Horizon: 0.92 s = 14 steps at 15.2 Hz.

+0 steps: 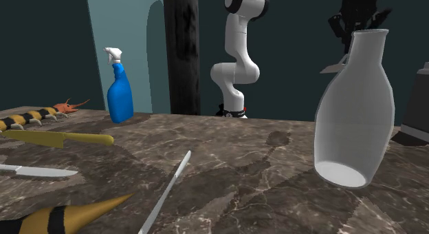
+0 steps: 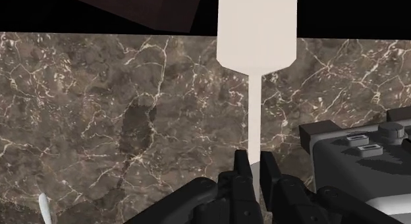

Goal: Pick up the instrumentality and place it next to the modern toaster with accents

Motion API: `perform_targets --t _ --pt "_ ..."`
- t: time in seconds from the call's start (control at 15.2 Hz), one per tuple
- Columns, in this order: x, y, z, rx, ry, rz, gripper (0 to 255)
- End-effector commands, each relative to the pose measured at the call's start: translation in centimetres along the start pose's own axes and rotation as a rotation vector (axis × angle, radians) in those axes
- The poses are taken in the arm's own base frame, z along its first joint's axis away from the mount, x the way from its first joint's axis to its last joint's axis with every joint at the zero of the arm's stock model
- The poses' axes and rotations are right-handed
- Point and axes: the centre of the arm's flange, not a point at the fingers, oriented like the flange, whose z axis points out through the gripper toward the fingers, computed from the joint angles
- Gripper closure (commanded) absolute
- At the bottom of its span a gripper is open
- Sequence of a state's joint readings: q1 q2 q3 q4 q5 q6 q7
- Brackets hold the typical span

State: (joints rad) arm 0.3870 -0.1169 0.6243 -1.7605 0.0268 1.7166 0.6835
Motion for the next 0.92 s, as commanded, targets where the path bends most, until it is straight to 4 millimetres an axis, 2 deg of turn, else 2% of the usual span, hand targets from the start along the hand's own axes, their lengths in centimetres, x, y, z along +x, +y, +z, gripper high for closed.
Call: perform_targets --t 0.0,0.86 --pt "-0.2 0.0 1.2 0.000 0.000 0.000 255" --pt "-0.6 0.0 8.0 0.000 0.000 0.000 255"
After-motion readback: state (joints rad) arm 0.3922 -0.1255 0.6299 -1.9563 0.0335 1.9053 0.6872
